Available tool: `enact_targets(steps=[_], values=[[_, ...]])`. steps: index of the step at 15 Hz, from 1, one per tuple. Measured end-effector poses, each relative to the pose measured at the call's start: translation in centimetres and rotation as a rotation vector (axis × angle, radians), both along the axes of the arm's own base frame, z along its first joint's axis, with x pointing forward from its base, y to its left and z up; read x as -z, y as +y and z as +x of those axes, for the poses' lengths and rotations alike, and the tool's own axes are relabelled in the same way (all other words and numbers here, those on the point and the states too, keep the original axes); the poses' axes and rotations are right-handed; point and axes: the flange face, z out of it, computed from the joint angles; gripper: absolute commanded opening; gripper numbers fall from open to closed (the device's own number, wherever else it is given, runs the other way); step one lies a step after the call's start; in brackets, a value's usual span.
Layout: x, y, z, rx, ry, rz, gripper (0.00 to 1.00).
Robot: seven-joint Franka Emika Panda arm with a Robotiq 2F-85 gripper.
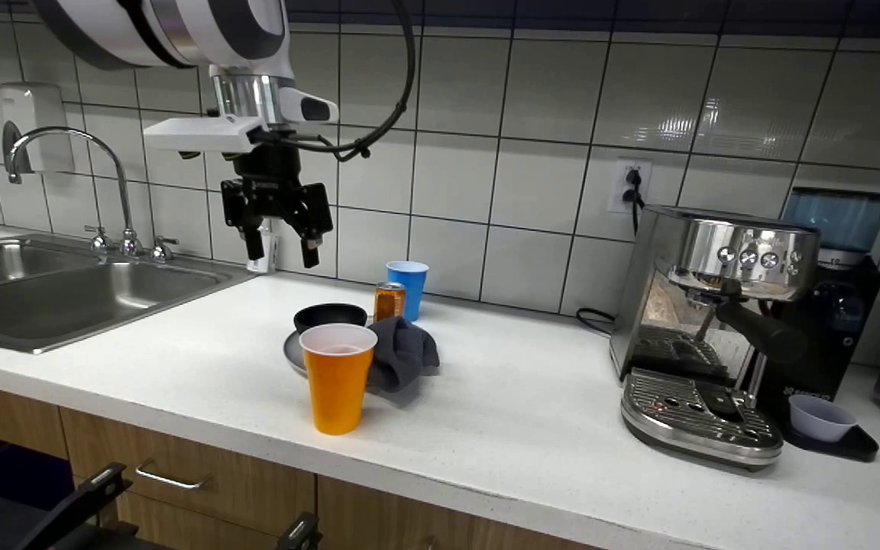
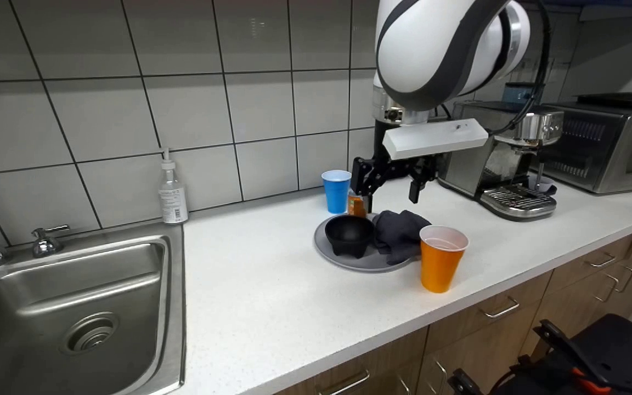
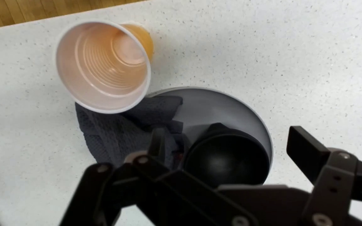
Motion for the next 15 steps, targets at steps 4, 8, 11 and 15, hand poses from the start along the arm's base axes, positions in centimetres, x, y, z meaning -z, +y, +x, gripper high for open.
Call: enact_targets(steps=[4,8,11,15], values=[[1.7,1.1,3.3,-0.002,0.007,-0.009,1.00],[3.4,2.6,6.3,0.005,0.016,-0.013,1.00],[5.0,3.4,8.4,0.015,0.029,-0.007,1.00],[7.2,4.0,10.7,0.031,0.044,-0.010,1.00]])
